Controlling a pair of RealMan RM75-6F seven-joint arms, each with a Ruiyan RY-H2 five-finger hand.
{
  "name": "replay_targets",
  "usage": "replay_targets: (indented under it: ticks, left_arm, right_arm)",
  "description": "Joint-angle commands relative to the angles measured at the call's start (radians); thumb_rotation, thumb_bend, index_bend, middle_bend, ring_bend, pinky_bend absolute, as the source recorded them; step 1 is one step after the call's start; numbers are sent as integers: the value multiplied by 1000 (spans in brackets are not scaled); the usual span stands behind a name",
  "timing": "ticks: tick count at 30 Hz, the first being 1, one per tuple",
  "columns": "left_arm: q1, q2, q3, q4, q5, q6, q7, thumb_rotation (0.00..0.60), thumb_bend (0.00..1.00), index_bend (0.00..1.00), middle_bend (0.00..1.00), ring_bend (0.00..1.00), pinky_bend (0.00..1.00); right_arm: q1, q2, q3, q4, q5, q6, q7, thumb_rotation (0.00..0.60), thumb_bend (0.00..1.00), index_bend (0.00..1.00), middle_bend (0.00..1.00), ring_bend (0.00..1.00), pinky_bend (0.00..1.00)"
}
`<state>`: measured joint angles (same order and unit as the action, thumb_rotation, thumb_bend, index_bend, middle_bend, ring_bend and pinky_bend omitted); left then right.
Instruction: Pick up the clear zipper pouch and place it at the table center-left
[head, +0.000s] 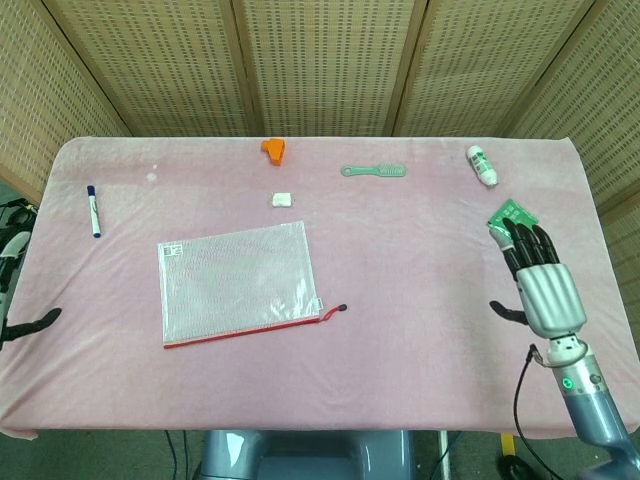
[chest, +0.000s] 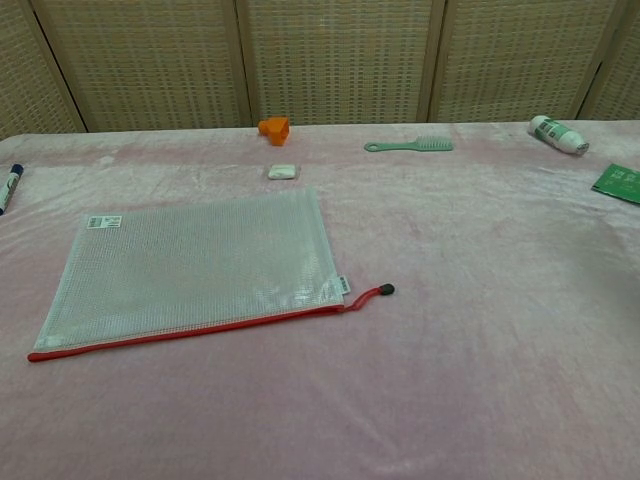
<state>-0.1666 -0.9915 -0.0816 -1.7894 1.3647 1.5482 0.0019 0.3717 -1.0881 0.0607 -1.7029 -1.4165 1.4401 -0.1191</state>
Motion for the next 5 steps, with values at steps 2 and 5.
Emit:
replay_targets:
  ticks: [2,5]
  left_arm:
    - [90,-25,67,16,52,84,-1,600,0,0,0,0,0]
    - [109,-30,78,24,59,93,-5,600,0,0,0,0,0]
  right_arm:
    - [-82,-6,-48,0,-31,64,-17,600,0,0,0,0,0]
    - [-103,-13,-55,9,-41,79,-5,600,0,0,0,0,0]
